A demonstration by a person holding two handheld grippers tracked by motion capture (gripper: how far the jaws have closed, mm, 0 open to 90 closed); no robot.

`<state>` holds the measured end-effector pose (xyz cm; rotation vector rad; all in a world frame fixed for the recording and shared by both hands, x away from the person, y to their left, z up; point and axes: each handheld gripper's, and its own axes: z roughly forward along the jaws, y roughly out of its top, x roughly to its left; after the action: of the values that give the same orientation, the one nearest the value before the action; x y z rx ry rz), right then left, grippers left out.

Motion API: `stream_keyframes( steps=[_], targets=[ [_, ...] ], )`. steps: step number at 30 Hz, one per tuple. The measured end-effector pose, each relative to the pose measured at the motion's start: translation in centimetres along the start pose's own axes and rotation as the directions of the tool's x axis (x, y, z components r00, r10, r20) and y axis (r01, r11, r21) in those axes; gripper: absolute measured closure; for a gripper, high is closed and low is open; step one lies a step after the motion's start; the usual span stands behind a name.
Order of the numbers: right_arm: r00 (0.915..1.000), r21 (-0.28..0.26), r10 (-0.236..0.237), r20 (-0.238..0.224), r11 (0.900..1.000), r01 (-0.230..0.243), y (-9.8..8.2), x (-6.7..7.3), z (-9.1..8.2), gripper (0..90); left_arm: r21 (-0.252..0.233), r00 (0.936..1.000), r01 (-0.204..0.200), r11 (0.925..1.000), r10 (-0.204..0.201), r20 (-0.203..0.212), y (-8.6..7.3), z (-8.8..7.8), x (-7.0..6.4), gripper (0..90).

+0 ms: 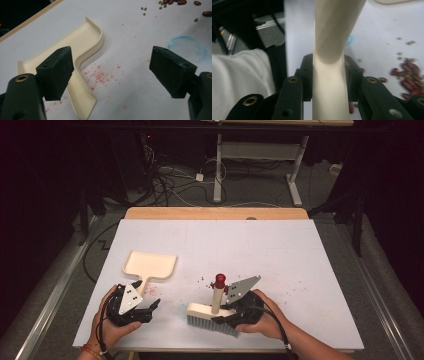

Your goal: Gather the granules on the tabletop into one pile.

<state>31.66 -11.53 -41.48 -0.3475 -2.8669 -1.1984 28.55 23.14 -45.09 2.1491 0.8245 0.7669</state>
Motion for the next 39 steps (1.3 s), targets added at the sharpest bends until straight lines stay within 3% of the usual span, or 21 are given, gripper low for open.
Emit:
stream_keyframes(
  steps=[3,5,13,19,24,25,30,34,35,37,38,39],
  targets=[
    [0.9981,-0.003,0.033,0.052,0.999,-0.033,-0.5,-1.2,-0.1,67.4,0.003,1.0,-0.003,1.0,0.003,0.002,0.0,0.0,0.0,18.8],
    [0.9966,-0.012,0.061,0.056,0.998,-0.06,-0.8,-2.0,-0.3,67.3,0.004,1.0,-0.006,1.0,0.006,0.003,0.0,0.0,0.0,18.7],
    [0.9836,-0.031,0.095,0.153,0.995,-0.091,-1.2,-3.9,-1.5,67.4,0.005,1.0,-0.009,0.9999,0.009,0.003,0.0,0.0,-0.1,18.7],
    [0.9716,-0.056,0.107,0.211,0.994,-0.097,-1.1,-4.1,-2.5,67.5,0.007,0.9999,-0.013,0.9999,0.013,0.004,0.1,0.1,-0.1,18.7],
    [0.9682,-0.098,0.127,0.215,0.989,-0.108,-0.8,-3.9,-3.1,67.4,0.013,0.9999,-0.004,0.9999,0.004,0.01,0.0,0.1,-0.2,18.8],
    [0.9639,-0.122,0.148,0.222,0.985,-0.123,-0.5,-3.5,-3.2,67.4,0.014,1.0,-0.006,0.9999,0.005,0.008,0.1,0.1,-0.2,18.7],
    [0.9607,-0.185,0.192,0.201,0.97,-0.155,0.6,-2.8,-2.0,67.4,0.007,0.9999,-0.01,0.9999,0.01,0.002,0.1,0.1,-0.1,18.7],
    [0.9393,-0.222,0.277,0.202,0.947,-0.232,1.4,-2.9,0.7,67.4,0.008,0.9999,-0.011,0.9999,0.011,0.002,0.1,0.2,-0.1,18.8],
    [0.9312,-0.226,0.306,0.199,0.939,-0.26,1.5,-3.0,1.4,67.4,0.008,0.9999,-0.01,0.9999,0.009,0.004,0.1,0.2,-0.1,18.8],
    [0.9069,-0.254,0.358,0.222,0.919,-0.301,1.6,-3.2,2.6,67.4,0.008,1.0,-0.008,0.9999,0.008,0.004,0.1,0.2,-0.1,18.8],
    [0.9011,-0.259,0.359,0.243,0.919,-0.296,1.7,-3.2,2.8,67.4,0.008,1.0,-0.008,0.9999,0.008,0.004,0.0,0.2,-0.1,18.8],
    [0.8897,-0.27,0.368,0.271,0.916,-0.296,1.8,-3.3,3.0,67.4,0.009,1.0,-0.007,0.9999,0.007,0.005,0.0,0.1,-0.1,18.8]
  ],
)
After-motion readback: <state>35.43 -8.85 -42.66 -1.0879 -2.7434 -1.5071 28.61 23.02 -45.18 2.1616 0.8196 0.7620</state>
